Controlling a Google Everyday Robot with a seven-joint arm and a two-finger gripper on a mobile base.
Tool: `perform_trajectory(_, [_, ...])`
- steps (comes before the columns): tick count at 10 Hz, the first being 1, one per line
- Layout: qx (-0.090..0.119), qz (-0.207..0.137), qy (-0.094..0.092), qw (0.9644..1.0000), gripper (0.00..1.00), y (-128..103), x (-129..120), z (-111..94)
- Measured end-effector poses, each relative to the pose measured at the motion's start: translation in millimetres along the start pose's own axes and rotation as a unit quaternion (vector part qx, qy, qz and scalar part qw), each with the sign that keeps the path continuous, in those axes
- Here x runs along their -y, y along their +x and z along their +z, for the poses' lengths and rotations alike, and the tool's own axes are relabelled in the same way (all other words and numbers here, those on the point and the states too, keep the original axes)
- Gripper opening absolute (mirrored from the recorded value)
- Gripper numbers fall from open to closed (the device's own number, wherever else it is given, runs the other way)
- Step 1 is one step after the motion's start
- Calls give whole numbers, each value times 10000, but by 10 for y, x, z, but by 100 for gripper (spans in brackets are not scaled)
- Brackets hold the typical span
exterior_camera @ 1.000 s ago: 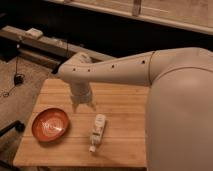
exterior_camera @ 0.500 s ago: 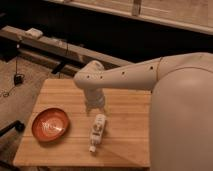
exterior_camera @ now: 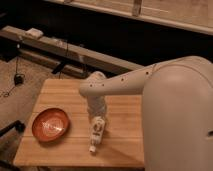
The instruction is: Place the bottle in the ceramic bowl
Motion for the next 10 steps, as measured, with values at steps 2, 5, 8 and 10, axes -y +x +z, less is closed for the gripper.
perform_trajectory(2, [-90,7,-142,9999,65,-24,-15,98])
perform_trajectory(5, [-211,29,-370,9991,65,-82,9,199])
perform_trajectory(8, [-295,-15,-496,9983,65,-141,-40,289])
perform_trajectory(10, [-345,-77,-480,9982,65,-166,-75,340])
